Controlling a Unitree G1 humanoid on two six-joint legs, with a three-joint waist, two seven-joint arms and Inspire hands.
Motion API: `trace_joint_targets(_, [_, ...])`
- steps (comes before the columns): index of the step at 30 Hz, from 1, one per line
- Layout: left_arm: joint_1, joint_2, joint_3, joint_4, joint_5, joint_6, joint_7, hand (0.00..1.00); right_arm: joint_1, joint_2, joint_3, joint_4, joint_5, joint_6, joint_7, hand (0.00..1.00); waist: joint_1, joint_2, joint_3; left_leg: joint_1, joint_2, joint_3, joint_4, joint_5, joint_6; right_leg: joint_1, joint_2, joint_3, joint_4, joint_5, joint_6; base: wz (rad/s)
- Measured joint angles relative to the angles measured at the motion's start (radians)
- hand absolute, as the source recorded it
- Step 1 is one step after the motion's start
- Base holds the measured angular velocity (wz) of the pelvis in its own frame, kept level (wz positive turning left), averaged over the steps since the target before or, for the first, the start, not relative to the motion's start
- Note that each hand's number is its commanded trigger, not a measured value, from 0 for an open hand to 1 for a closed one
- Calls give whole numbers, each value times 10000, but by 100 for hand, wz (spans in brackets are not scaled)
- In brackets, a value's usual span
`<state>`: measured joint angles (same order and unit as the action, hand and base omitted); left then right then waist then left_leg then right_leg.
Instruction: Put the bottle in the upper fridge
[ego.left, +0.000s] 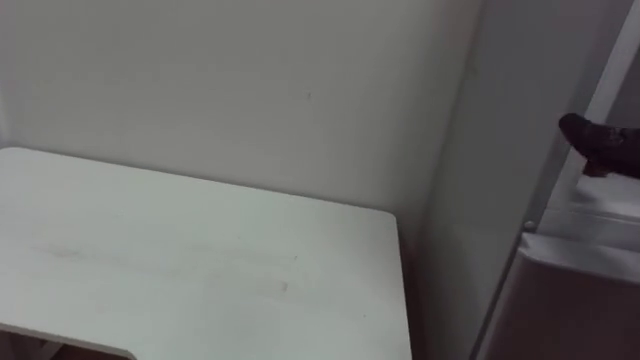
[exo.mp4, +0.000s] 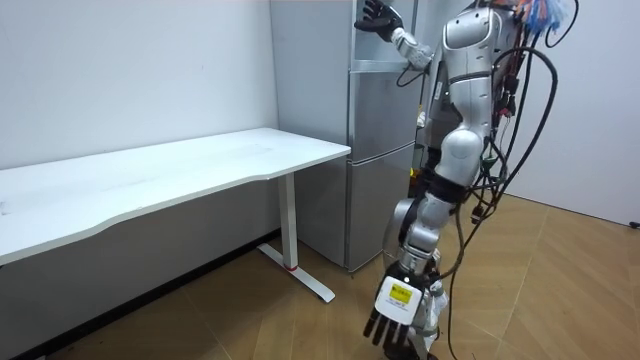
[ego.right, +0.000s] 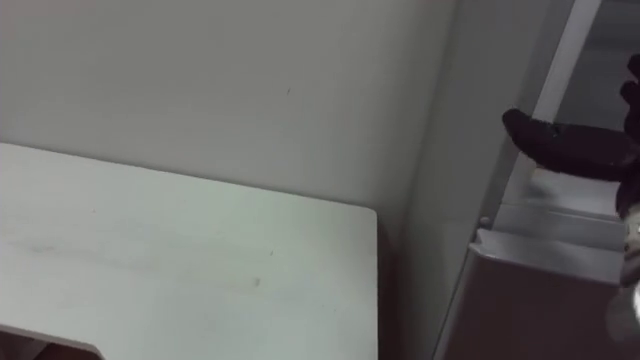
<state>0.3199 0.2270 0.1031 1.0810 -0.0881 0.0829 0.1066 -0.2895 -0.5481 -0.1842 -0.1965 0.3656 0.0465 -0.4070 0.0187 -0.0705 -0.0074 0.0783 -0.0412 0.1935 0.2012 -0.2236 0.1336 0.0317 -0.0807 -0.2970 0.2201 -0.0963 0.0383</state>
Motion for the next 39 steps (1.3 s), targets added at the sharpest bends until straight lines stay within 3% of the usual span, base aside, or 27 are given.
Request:
trace_joint_targets(2, [-52, -62, -413, 0, -201, -5, -8, 0, 430, 432, 8, -434, -220, -197, 42, 0, -8, 10, 1, 7, 0, 110, -29, -2, 3, -60, 12, 127, 7, 0, 0, -14])
trace_joint_targets(6, [-178, -130, -858, 14, -260, -27, -14, 0, 1011, 816, 79, -668, -189, -336, 181, 0, -157, 56, 2, -51, 0, 181, -29, -6, 12, -146, 23, 241, 0, 17, 14, -7])
trace_joint_targets(9, [-251, -247, -973, 15, -372, -150, -41, 0, 1427, 1081, 61, -1116, 65, -477, 261, 0, -262, 259, 28, -5, 3, 261, -44, -25, 21, -148, 69, 502, -12, 23, 25, -8])
trace_joint_targets(13, [-247, -314, -1169, 16, -375, -387, -60, 0, 1999, 1942, 62, -1420, 621, -961, 247, 0, -464, 506, 4, 19, 49, 399, -58, -51, -3, -180, 105, 512, -9, 29, 20, -9])
trace_joint_targets(15, [-264, -356, -1173, -1, -388, -488, -73, 0, 2320, 2143, 66, -1548, 514, -1057, 193, 0, -482, 580, -2, -2, 86, 510, -61, -65, -28, -307, 125, 503, 16, 39, 4, -20])
trace_joint_targets(20, [-419, -482, -1191, 17, -404, -682, -74, 0, 3621, 2900, 188, -1359, -1470, -1481, -302, 0, -525, 735, 9, -4, 181, 753, -63, -109, -109, -421, 194, 748, 39, 74, -54, -16])
trace_joint_targets(23, [-608, -630, -1409, 176, -781, -824, -7, 0, 4253, 3030, 622, -879, -2682, -1546, -871, 0, -465, 761, -9, 44, 190, 1025, -149, -110, -111, -509, 280, 1023, 115, 75, -57, -24])
trace_joint_targets(26, [-873, -667, -1603, 416, -1169, -916, -3, 0, 4720, 3274, 938, -572, -2988, -1714, -1381, 0, -493, 821, 47, 30, 191, 1071, -157, -113, -111, -578, 279, 1028, 174, 75, -58, -9])
trace_joint_targets(29, [-941, -671, -1856, 396, -1668, -1024, -19, 0, 4835, 3530, 1051, 196, -2984, -1784, -1756, 0, -567, 820, 46, 9, 191, 1092, -168, -132, -133, -613, 285, 1010, 170, 82, -69, -4])
trace_joint_targets(32, [-883, -663, -2056, 412, -2173, -1138, -30, 0, 5090, 3560, 1380, 1235, -2981, -2048, -2014, 0, -669, 830, 25, 15, 202, 1084, -172, -140, -144, -678, 296, 992, 174, 82, -70, 0])
trace_joint_targets(39, [-914, -648, -2506, 383, -2962, -1172, -73, 0, 5405, 3561, 2403, 3531, -2957, -2218, -2447, 0, -712, 945, 6, -4, 202, 1186, -235, -147, -136, -688, 304, 978, 153, 82, -71, -4])
